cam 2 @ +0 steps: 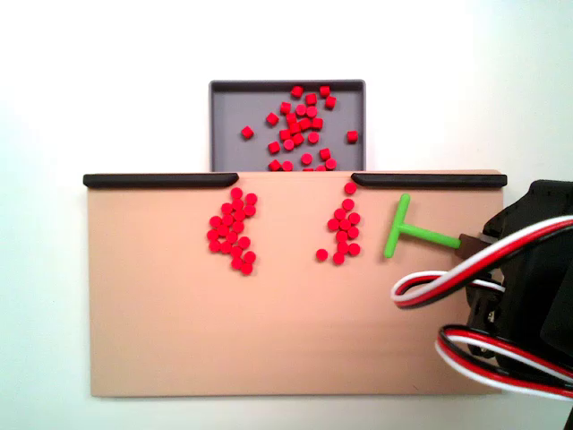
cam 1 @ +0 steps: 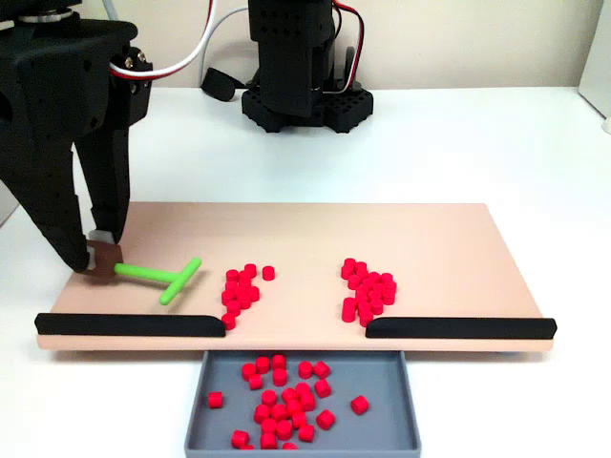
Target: Push granules from right to the grey container
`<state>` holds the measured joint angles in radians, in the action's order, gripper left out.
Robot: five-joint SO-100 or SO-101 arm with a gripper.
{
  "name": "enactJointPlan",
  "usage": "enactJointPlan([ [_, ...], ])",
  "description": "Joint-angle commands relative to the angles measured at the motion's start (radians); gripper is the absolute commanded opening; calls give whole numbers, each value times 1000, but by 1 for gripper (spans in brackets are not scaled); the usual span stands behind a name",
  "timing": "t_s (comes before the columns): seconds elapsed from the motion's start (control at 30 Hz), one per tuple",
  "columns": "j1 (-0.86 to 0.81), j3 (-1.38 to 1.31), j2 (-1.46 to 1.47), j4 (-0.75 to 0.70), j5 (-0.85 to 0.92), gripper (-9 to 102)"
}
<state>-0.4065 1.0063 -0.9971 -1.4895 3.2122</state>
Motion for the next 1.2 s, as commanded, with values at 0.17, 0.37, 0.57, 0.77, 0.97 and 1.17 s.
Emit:
enactJointPlan([
  [0.17,15,-34,2,0,377,0],
  [0.37,17,-34,9,2,376,0],
  [0.57,17,-34,15,9,373,0],
  [0.77,18,-34,18,12,362,0],
  [0.97,29,-34,18,12,322,0],
  [1.17,35,-34,15,6,299,0],
])
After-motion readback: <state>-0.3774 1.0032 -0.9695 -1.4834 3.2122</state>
